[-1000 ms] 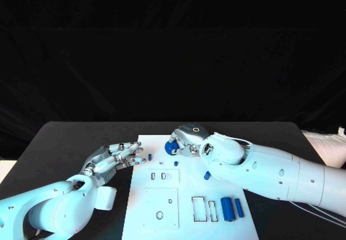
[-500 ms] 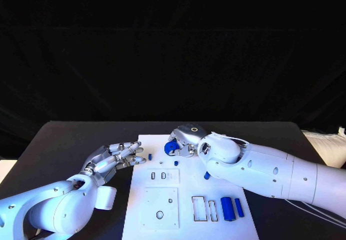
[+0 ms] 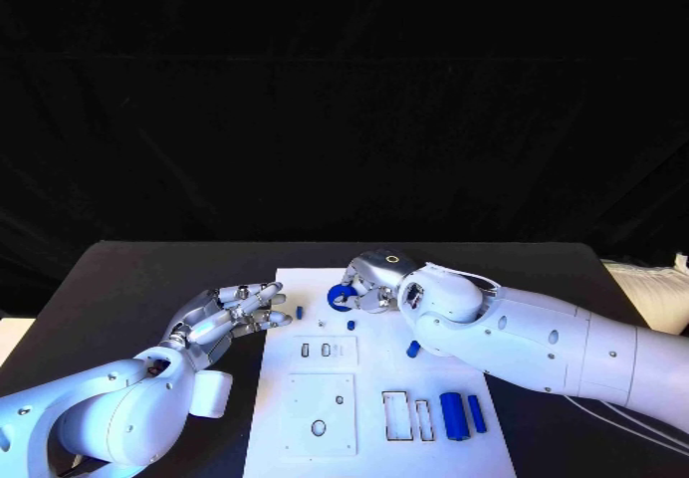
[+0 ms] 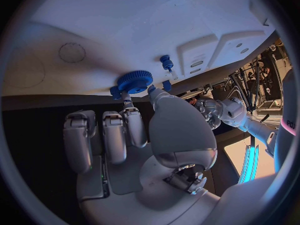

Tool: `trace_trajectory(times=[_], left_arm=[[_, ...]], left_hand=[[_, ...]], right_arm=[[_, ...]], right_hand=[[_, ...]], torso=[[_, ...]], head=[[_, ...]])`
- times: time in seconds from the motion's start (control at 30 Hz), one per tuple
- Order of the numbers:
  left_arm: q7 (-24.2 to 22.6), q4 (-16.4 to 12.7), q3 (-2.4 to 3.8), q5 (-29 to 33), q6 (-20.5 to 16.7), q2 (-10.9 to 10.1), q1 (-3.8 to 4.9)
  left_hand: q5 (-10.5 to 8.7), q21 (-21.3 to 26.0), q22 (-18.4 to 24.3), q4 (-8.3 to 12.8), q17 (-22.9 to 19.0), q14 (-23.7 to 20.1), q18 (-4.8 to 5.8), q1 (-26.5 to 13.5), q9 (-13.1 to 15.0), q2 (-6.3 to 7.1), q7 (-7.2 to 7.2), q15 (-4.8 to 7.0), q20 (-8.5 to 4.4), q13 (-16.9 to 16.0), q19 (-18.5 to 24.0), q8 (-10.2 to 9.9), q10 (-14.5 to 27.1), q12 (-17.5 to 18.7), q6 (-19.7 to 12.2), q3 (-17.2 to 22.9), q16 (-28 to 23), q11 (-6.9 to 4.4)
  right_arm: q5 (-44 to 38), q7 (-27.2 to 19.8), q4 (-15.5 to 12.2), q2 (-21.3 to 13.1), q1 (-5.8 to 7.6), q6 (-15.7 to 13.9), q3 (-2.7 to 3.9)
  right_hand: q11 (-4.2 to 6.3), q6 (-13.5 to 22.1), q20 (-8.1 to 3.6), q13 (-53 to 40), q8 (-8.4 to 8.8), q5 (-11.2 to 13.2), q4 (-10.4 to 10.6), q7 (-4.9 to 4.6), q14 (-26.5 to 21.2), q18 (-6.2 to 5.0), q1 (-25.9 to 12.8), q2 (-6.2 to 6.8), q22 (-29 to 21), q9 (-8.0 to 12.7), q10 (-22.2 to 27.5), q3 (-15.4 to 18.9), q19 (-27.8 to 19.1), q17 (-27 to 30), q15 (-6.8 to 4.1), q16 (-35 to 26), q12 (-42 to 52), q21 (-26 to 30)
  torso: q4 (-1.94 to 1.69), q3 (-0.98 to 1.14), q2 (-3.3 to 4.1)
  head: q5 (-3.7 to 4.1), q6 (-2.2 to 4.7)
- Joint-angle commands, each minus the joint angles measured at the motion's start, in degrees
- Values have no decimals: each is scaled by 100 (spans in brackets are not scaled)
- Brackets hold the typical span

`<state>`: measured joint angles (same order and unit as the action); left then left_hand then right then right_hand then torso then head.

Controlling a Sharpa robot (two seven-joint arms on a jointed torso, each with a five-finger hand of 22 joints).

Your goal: Assemble the parts on the task board

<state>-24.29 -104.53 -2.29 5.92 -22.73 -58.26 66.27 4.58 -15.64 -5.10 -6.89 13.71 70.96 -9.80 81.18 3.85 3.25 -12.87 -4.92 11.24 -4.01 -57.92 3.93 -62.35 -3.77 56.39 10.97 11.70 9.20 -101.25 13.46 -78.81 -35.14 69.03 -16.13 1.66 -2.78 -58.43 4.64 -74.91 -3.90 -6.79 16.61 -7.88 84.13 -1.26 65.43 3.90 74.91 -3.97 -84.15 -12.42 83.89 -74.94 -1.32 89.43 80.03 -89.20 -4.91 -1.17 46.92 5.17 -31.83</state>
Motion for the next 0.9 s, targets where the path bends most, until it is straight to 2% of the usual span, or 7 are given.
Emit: trace_trajectory(times=[0.03,0.13,0.4,0.57,0.67,0.77,0.9], left_arm=[[-6,-7,3,1,117,9,5],[-4,-3,3,1,117,10,5],[-4,2,3,1,124,14,4],[-10,4,3,1,125,5,4],[-24,6,3,1,134,0,2],[-37,10,2,1,141,0,1],[-48,27,2,1,160,27,0]], left_hand=[[-29,25,6,31,6,-24,-69,-4,-2,-49,-2,-29,31,0,-12,-18,34,10,-56,-8,-21,-11],[-29,25,6,31,7,-24,-69,-5,-2,-49,-2,-30,32,0,-12,-19,36,10,-57,-8,-22,-10],[-29,25,6,31,7,-24,-69,-5,-2,-49,-2,-30,32,0,-12,-19,36,10,-57,-8,-22,-10],[-29,27,8,35,11,-27,-69,-6,-3,-49,-5,-32,33,0,-11,-21,44,12,-65,-8,-26,-7],[-24,34,15,79,26,-37,-70,42,-2,-77,-7,-31,32,0,-6,-19,60,11,-77,29,-44,-7],[-24,34,16,84,28,-38,-70,48,-2,-80,-8,-30,31,0,-6,-18,61,11,-77,34,-46,-7],[-23,35,16,88,29,-39,-70,51,-1,-83,-7,-30,31,0,-6,-17,61,10,-77,37,-48,-7]], right_arm=[[315,35,9,-18,-5,106,-7],[317,-18,-7,-42,-6,-171,-7],[404,-379,-214,-294,-23,-1082,-7],[826,-742,-523,-684,-31,-1362,3],[1525,-1117,-750,-1071,-27,-1310,24],[2336,-1466,-851,-1427,-2,-1050,39],[3451,-1863,-843,-1887,50,-667,48]], right_hand=[[-22,-37,39,-967,6,-48,0,7,570,96,-78,-21,1383,-9,-182,39,544,-1429,24,22,14,-19],[-23,-19,37,-974,19,-90,-13,4,574,99,-79,-23,1394,-3,-186,55,550,-1448,23,30,23,-25],[-27,5,38,-974,24,-110,-119,-2,575,98,141,129,1393,4,-181,100,549,-1452,26,32,10,-24],[-26,-2,39,-979,20,-82,-149,-1,578,100,242,209,1400,3,-185,117,553,-1463,26,37,14,-27],[-14,-35,32,-984,13,-44,-363,7,581,104,612,327,1418,-2,-187,77,562,-1480,17,44,16,-36],[-22,-6,30,-990,25,-42,-643,-9,585,109,989,402,1438,5,-188,28,573,-1498,20,53,20,-46],[-49,105,41,-1009,40,-208,-1038,-51,587,112,1462,480,1451,21,-194,-33,579,-1506,39,57,46,-52]], torso=[[0,3,0],[5,5,1],[0,6,0],[7,11,-9],[29,10,-18],[64,15,-35],[102,37,-60]], head=[[0,1],[0,7],[-14,27],[-22,11],[-24,5],[-30,12],[23,3]])
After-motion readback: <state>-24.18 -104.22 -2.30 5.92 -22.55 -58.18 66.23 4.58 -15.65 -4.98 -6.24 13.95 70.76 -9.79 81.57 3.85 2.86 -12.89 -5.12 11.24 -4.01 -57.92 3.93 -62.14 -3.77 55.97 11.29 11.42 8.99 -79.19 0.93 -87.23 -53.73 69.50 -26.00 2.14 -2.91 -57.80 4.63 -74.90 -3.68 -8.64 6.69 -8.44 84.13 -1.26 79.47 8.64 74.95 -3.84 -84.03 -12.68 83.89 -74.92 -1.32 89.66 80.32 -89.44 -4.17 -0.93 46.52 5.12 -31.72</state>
